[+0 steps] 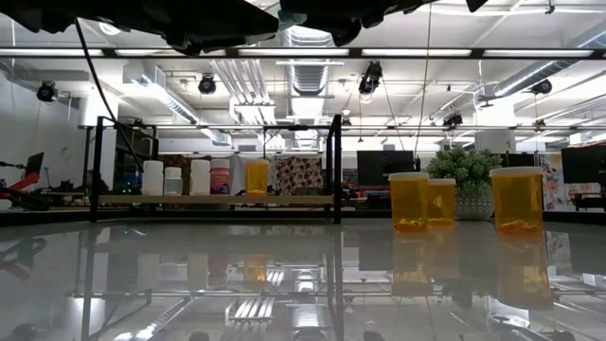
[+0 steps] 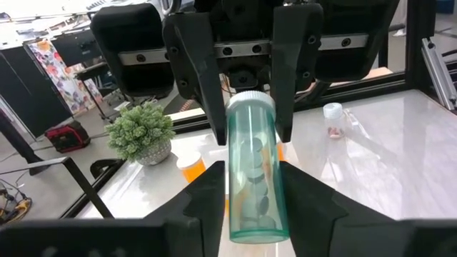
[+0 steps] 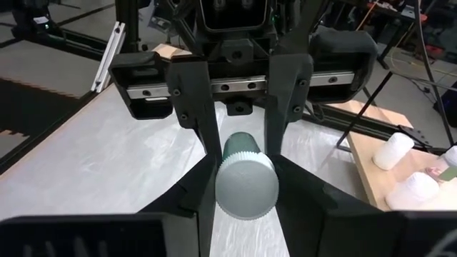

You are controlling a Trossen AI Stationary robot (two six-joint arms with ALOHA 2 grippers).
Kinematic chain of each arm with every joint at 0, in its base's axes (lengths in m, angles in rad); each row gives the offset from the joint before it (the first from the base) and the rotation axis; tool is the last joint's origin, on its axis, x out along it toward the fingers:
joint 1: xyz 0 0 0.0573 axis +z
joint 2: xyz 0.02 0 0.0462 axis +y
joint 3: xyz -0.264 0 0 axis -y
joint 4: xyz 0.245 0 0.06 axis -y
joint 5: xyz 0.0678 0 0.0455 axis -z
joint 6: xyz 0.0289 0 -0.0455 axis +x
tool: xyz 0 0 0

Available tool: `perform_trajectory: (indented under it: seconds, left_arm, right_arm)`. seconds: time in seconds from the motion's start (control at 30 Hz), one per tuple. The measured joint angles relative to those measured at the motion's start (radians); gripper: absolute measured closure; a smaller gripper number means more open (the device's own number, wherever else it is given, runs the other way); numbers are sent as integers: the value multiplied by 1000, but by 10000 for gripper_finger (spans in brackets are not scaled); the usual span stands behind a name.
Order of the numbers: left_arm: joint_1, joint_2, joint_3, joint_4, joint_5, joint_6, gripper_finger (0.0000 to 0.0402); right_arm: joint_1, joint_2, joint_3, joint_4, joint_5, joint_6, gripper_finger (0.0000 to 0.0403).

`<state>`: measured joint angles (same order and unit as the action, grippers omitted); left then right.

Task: Pick and place medicine bottles onto shelf by color
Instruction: Put the blue pill bottle on the shelf

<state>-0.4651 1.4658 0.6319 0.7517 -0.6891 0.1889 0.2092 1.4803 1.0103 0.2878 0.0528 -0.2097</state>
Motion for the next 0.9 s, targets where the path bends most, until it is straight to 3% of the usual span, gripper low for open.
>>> perform_trajectory:
  seconds: [0.23, 0.43, 0.7, 0.9]
  left_arm:
    - [0, -2, 0, -3, 0, 1, 252]
    - [-1, -38, 0, -71, -1, 5, 224]
    - [-1, -180, 0, -332, 0, 10, 217]
    - [0, -301, 0, -475, -28, 9, 217]
  right_arm:
    - [0, -1, 7, -20, 0, 12, 295]
    - [-9, -1, 132, -313, -1, 34, 295]
    - [-104, 47, 465, -878, 0, 80, 295]
    - [-241, 250, 817, -1230, -6, 122, 296]
